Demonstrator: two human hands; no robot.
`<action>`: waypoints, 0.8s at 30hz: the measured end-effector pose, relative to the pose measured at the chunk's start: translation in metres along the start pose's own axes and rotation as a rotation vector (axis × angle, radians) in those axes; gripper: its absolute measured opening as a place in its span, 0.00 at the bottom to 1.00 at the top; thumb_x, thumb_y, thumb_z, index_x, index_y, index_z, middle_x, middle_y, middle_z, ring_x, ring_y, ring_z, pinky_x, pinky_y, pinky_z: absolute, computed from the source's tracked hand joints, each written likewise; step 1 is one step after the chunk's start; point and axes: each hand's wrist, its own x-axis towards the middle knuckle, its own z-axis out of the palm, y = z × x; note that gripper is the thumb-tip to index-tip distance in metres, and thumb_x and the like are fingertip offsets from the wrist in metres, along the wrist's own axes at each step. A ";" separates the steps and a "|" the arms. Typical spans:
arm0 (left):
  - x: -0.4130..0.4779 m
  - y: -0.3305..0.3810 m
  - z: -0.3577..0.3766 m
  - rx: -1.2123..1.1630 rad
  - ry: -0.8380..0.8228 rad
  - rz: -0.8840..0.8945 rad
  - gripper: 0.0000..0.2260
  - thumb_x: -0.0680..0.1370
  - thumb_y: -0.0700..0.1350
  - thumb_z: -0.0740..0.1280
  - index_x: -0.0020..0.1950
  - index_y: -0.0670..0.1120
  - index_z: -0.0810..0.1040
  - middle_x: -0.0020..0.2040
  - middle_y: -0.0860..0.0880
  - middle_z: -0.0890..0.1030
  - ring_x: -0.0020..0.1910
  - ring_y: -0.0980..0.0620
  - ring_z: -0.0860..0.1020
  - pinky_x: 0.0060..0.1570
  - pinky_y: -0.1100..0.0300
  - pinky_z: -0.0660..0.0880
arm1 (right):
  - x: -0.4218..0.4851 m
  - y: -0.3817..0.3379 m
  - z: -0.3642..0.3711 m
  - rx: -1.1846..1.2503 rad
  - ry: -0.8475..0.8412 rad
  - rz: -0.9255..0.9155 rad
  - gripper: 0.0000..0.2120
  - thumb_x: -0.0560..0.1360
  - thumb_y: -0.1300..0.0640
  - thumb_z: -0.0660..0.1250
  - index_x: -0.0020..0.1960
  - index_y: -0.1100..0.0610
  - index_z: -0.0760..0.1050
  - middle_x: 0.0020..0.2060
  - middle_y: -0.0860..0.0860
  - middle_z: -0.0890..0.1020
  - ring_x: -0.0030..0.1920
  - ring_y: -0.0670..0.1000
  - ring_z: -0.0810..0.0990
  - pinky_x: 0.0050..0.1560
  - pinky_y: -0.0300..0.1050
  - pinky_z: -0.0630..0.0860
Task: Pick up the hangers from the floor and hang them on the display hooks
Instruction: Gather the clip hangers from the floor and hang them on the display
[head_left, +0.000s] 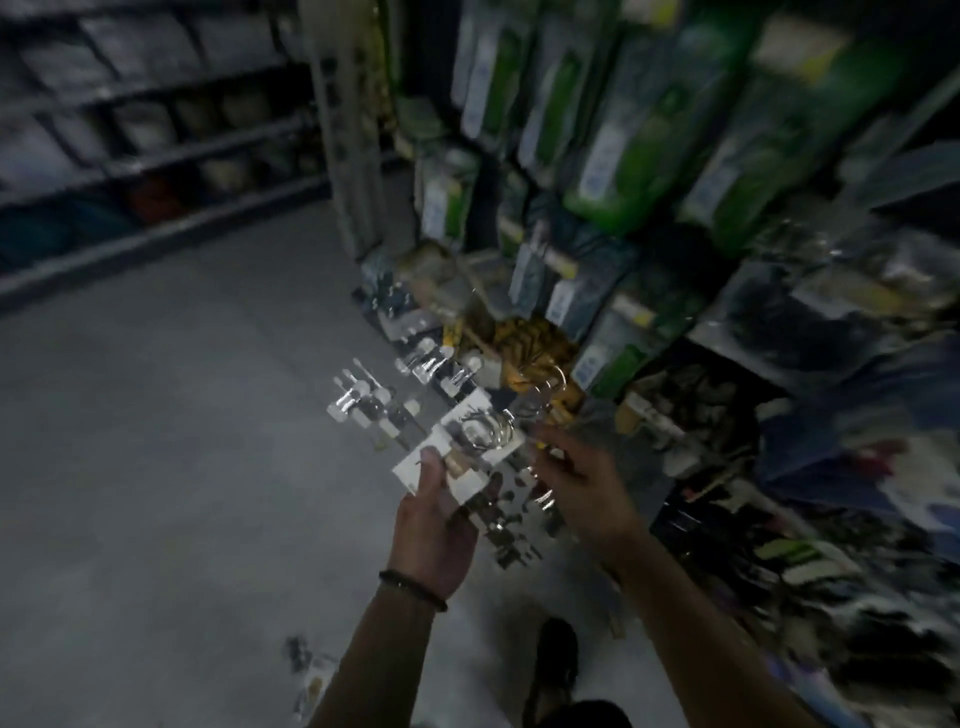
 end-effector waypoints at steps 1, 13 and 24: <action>-0.009 -0.003 0.015 0.048 -0.003 -0.012 0.40 0.74 0.79 0.56 0.72 0.51 0.77 0.67 0.39 0.82 0.65 0.37 0.81 0.67 0.40 0.77 | -0.008 -0.007 -0.010 0.009 0.044 -0.001 0.11 0.80 0.52 0.69 0.59 0.39 0.82 0.43 0.50 0.85 0.41 0.49 0.81 0.43 0.49 0.78; 0.012 -0.053 0.139 0.226 -0.194 -0.086 0.25 0.77 0.64 0.67 0.67 0.49 0.85 0.68 0.39 0.81 0.53 0.37 0.86 0.41 0.46 0.84 | -0.038 -0.032 -0.187 -0.105 0.431 -0.069 0.08 0.80 0.52 0.72 0.58 0.43 0.87 0.35 0.40 0.86 0.35 0.40 0.84 0.40 0.47 0.82; 0.111 -0.078 0.298 -0.166 -0.254 -0.093 0.31 0.74 0.59 0.74 0.70 0.39 0.80 0.69 0.41 0.80 0.68 0.41 0.79 0.51 0.50 0.83 | -0.006 0.014 -0.358 -0.639 0.346 -0.008 0.11 0.83 0.45 0.67 0.62 0.33 0.83 0.52 0.36 0.87 0.36 0.30 0.79 0.30 0.30 0.72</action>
